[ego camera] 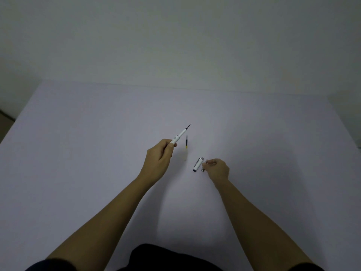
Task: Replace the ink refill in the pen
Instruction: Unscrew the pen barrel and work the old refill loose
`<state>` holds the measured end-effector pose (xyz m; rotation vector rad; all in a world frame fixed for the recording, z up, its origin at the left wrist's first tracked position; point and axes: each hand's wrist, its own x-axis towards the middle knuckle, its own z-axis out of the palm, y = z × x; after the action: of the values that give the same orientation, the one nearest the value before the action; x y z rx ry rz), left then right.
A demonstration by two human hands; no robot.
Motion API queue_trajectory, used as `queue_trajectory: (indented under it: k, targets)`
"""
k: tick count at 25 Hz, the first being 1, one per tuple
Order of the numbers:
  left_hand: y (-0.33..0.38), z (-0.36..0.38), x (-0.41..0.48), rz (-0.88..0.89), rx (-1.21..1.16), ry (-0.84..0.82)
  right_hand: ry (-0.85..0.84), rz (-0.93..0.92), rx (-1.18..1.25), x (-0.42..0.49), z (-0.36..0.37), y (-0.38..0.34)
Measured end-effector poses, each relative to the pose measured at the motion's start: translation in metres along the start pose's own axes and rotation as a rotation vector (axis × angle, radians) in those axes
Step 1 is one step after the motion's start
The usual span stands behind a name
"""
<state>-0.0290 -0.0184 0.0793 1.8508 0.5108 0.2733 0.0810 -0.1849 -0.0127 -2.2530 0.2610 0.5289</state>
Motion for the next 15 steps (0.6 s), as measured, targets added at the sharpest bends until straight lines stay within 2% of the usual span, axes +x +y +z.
queue_trajectory:
  k: [11,13,15]
  targets:
    - [-0.003,0.000,0.002,0.027,0.014,-0.027,-0.019,0.018,-0.065,0.003,-0.001,-0.004]
    - [-0.004,0.000,0.003,0.038,0.016,-0.021,0.036,-0.055,-0.056,-0.003,-0.003,-0.016]
    - [-0.005,0.002,0.004,0.053,0.024,-0.016,0.005,-0.197,0.099,-0.011,-0.008,-0.036]
